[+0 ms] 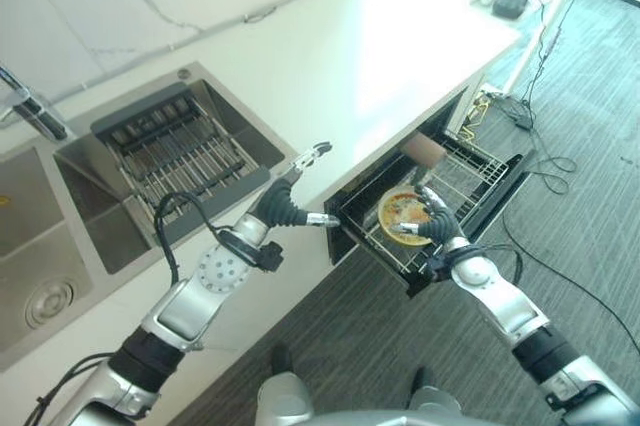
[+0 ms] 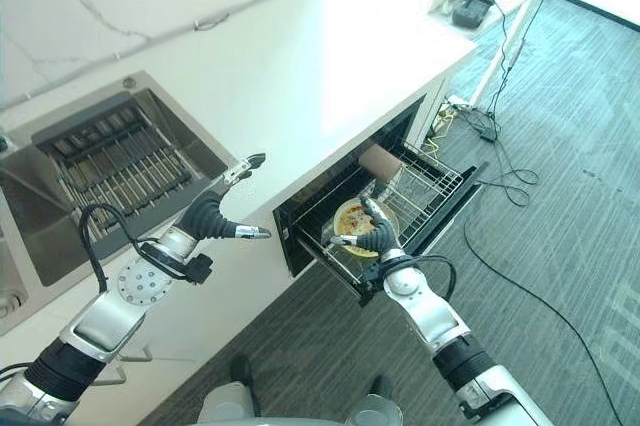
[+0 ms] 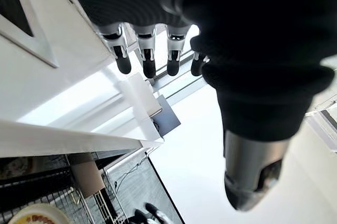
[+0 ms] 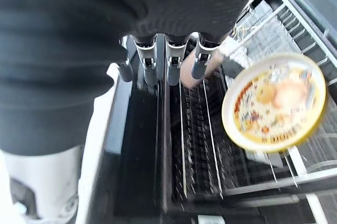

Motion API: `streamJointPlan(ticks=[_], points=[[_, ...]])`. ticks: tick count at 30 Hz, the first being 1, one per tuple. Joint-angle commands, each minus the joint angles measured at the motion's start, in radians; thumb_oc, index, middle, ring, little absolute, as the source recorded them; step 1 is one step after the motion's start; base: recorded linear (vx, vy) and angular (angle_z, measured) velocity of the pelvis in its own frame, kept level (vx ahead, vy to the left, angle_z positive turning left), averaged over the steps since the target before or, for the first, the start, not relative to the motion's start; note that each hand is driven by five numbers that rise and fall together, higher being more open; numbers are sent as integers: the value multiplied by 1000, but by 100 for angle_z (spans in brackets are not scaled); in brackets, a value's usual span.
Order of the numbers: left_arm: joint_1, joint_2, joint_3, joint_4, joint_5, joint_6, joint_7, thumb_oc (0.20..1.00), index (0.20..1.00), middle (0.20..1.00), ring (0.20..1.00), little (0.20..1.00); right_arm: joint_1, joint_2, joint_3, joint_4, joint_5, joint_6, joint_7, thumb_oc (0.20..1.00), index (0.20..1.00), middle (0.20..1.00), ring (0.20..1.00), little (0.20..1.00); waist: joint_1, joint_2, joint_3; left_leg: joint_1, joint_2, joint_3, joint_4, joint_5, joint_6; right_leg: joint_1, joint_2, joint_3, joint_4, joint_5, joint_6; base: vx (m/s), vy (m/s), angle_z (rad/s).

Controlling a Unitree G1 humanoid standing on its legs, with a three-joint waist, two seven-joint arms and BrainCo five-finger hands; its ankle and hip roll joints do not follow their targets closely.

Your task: Place the dishes in the dishwasher.

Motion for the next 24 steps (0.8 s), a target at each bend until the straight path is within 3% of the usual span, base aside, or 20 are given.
streamJointPlan(ticks=[1, 7, 13, 19, 21, 24], points=[[-53, -12, 51, 28, -12, -69, 6, 1000, 1000, 1000, 1000, 1000, -52, -30, -84, -81, -25, -129, 21, 1000, 1000, 1000, 1000, 1000, -6, 10, 14, 34, 35, -7, 2, -30, -12, -21, 21, 6, 21, 5, -5, 71, 10, -10], [25, -38, 140, 68, -38, -91, -52, 1000, 1000, 1000, 1000, 1000, 77, 3, -257, -155, 20, -252, -27, 1000, 1000, 1000, 1000, 1000, -42, 33, -45, 108, 47, 15, -32, -37, -18, 33, 29, -15, 16, -14, -11, 67, -22, -5], [101, -25, 221, 69, -38, -114, -82, 1000, 1000, 1000, 1000, 1000, 163, 45, -395, -113, 81, -338, -124, 1000, 1000, 1000, 1000, 1000, -63, 43, -42, 108, 55, 39, 35, -70, -9, 31, 30, -20, 75, -36, -26, -12, -67, -1], [68, -9, 230, 105, -50, -120, -85, 1000, 1000, 1000, 1000, 1000, 157, 74, -468, 51, 160, -404, -223, 1000, 1000, 1000, 1000, 1000, -66, 53, -27, 109, 51, 45, 95, -112, 1, 17, 15, -30, 172, -48, -33, -81, -60, -1], [51, -15, 218, 116, -42, -125, -84, 1000, 1000, 1000, 1000, 1000, 152, 84, -474, 115, 216, -441, -214, 1000, 1000, 1000, 1000, 1000, -67, 58, -19, 96, 57, 42, 135, -126, 1, 5, 13, -30, 207, -61, -44, -55, -41, -1], [-14, -37, 153, 132, -21, -110, -68, 1000, 1000, 1000, 1000, 1000, 96, 103, -472, 266, 352, -492, -154, 1000, 1000, 1000, 1000, 1000, -56, 85, 6, 27, 66, -6, 263, -175, -2, -52, 10, -22, 333, -135, -78, -61, 13, 8]])
